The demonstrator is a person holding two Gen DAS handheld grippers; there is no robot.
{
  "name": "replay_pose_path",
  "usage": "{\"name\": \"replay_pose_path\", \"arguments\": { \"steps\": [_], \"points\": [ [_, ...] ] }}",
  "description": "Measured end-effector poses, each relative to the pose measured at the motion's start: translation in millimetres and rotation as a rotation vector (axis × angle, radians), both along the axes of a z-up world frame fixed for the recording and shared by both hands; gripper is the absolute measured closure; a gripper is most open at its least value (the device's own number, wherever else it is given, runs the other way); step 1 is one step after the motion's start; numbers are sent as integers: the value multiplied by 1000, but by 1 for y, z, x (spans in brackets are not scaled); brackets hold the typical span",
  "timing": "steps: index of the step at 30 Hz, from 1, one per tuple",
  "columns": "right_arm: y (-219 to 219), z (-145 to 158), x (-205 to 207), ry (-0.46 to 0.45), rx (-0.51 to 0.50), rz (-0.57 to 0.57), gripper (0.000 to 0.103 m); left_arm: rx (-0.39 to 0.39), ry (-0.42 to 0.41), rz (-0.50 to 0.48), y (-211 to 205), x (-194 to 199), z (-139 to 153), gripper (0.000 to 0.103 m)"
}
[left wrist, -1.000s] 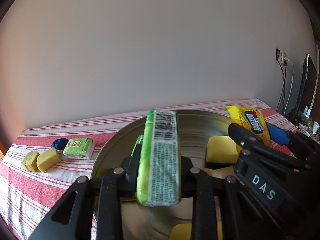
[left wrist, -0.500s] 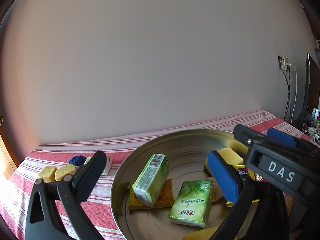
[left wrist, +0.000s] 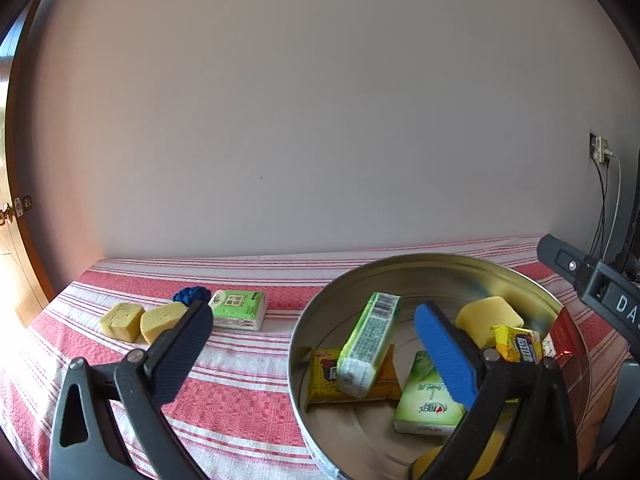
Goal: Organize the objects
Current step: 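Open both tools to drop the carton and cracker packet into the tin, then move both open tools back from the tin to the yellow sponges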
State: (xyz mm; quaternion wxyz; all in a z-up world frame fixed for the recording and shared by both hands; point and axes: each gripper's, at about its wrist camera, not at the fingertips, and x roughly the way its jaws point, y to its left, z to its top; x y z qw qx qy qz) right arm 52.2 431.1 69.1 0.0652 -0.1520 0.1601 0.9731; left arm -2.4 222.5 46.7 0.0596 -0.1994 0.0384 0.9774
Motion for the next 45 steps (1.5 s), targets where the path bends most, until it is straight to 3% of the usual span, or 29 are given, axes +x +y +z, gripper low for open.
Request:
{"name": "replay_pose_path", "arguments": {
  "steps": [6,10,25,34,45],
  "points": [
    [-10,0,4,26,61,-33,21,-9,-7,92,-22,-7,-2,1],
    [-13,-3,3,16,50,-31,21,26,-23,114,-42,-6,-3,1],
    [-66,5,-1,7,122,-25,21,-2,-9,203,-120,-21,-10,1],
    [-126,7,-28,3,153,68,21,24,-34,331,-204,-40,-13,1],
    [-203,1,-62,-39,208,202,21,50,-112,404,-267,-59,-30,1]
  ]
}}
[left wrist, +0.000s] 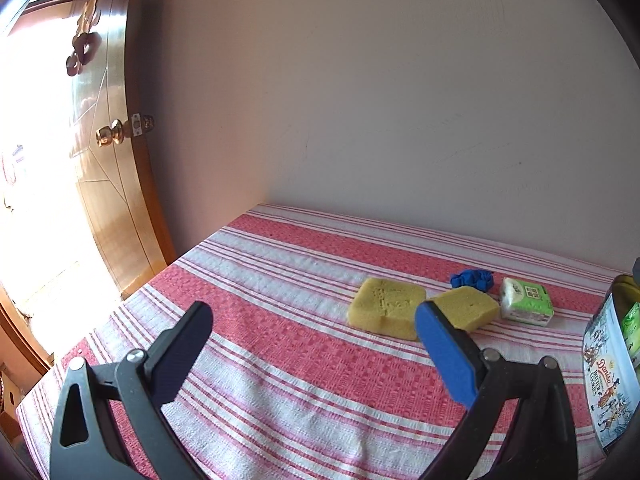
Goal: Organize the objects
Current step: 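Move both open tools back from the tin to the yellow sponges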
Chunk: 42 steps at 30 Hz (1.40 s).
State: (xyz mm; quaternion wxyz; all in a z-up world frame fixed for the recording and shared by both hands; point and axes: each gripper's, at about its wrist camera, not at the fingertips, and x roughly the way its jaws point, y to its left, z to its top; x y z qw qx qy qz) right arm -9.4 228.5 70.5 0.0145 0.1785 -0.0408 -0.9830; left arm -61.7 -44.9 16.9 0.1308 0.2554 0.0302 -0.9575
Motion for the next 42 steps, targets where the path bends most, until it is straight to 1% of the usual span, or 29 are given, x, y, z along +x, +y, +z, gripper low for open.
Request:
{"name": "replay_pose_path", "arguments": {
  "steps": [4,8,16,20,25,27,29,31,34,36,37,40,42],
  "points": [
    [-22,-4,-15,-30,25,28,21,25,-38,-7,-11,-15,-5,1],
    [-42,-8,-31,-76,47,55,21,20,-72,-32,-12,-31,-9,1],
    [-69,-29,-64,-208,65,107,21,35,-163,-115,1,-61,-23,1],
    [-71,-37,-74,-243,65,106,21,-3,-191,-152,14,-78,-28,1],
    [-67,-43,-83,-278,45,109,21,13,-255,-186,20,-100,-40,1],
    [-67,-46,-87,-296,40,113,21,45,-300,-204,19,-107,-46,1],
    [-69,-49,-94,-309,40,117,21,73,-306,-203,15,-112,-47,0],
    [-71,-52,-97,-321,40,127,21,78,-314,-202,14,-117,-49,0],
    [-74,-53,-100,-326,47,139,21,84,-342,-238,17,-126,-53,0],
    [-75,-53,-102,-332,54,149,21,71,-389,-263,23,-133,-59,1],
    [-76,-54,-103,-337,53,155,21,56,-421,-254,25,-137,-63,0],
    [-73,-54,-104,-345,43,153,21,89,-417,-260,21,-140,-63,0],
    [-72,-54,-104,-345,34,153,21,94,-414,-253,17,-141,-62,2]
  ]
}}
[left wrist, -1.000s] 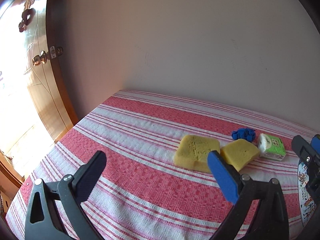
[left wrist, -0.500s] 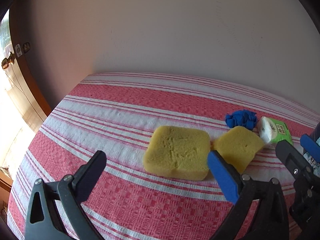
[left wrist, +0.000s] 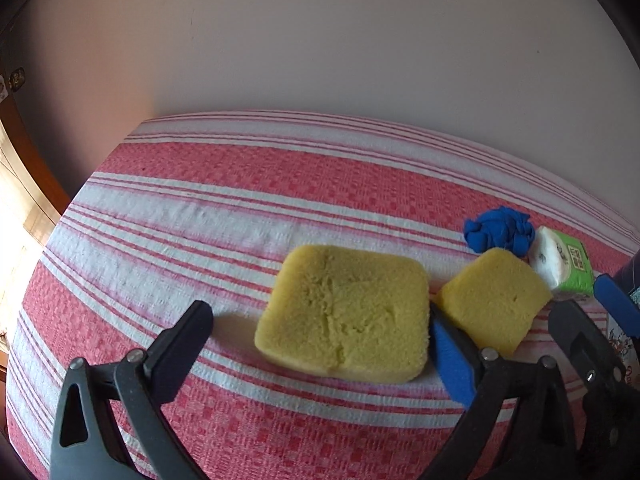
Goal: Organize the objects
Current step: 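Move both open tools back from the tin to the yellow sponges, then grasp the square yellow sponge with the left tool while the right tool grasps the other yellow sponge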
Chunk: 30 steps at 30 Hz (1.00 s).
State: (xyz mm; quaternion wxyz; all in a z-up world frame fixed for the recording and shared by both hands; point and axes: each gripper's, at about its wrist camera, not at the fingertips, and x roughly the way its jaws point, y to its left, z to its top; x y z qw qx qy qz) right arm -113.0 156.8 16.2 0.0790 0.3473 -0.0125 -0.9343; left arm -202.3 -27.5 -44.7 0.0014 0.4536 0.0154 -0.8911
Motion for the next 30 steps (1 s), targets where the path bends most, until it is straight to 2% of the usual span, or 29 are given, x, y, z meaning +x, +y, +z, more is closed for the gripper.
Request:
{"name": "replay_pose_path", "arguments": {
  "steps": [2,4,5,16,21,27,30],
  "points": [
    [0,0,0,-2,1,7,21,-4,6,8,-1,1,2,7],
    [-3,1,1,-2,4,19,21,-5,27,5,-2,4,5,22],
    [-4,1,1,-2,4,25,21,-8,35,2,-3,6,7,35],
    [-21,-1,-4,-52,3,105,21,-15,37,72,-25,6,9,36],
    [-32,-5,-17,-80,53,104,19,-13,35,85,-29,4,9,36],
    [-21,-17,-31,-175,-30,140,19,-15,34,90,-35,4,9,36],
    [-19,-18,-29,-173,-21,151,19,-16,35,92,-34,5,10,36]
  ]
}}
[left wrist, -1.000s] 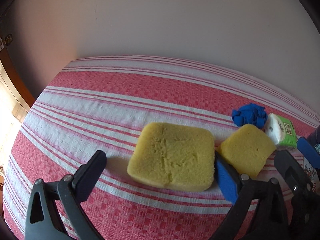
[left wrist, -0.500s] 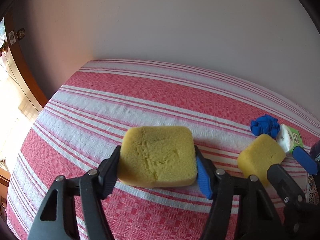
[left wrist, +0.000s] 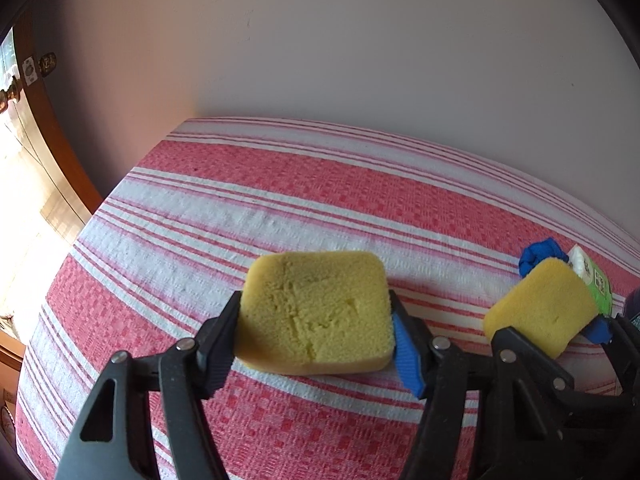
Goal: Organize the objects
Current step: 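Grasp the square yellow sponge with the left tool while the right tool grasps the other yellow sponge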
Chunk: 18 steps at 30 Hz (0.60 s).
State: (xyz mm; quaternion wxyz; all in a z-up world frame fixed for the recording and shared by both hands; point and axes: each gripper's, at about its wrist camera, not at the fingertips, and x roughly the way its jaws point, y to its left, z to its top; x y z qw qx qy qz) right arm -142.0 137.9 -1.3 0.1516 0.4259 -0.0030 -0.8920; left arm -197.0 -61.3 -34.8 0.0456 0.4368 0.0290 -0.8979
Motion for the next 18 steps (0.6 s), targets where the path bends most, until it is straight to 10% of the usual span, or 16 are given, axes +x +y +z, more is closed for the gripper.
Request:
{"name": "replay_pose_path", "arguments": {
  "steps": [18],
  "points": [
    [21,5,-1,-13,-93,-20,19,-38,0,19,-13,0,0,36]
  ]
}}
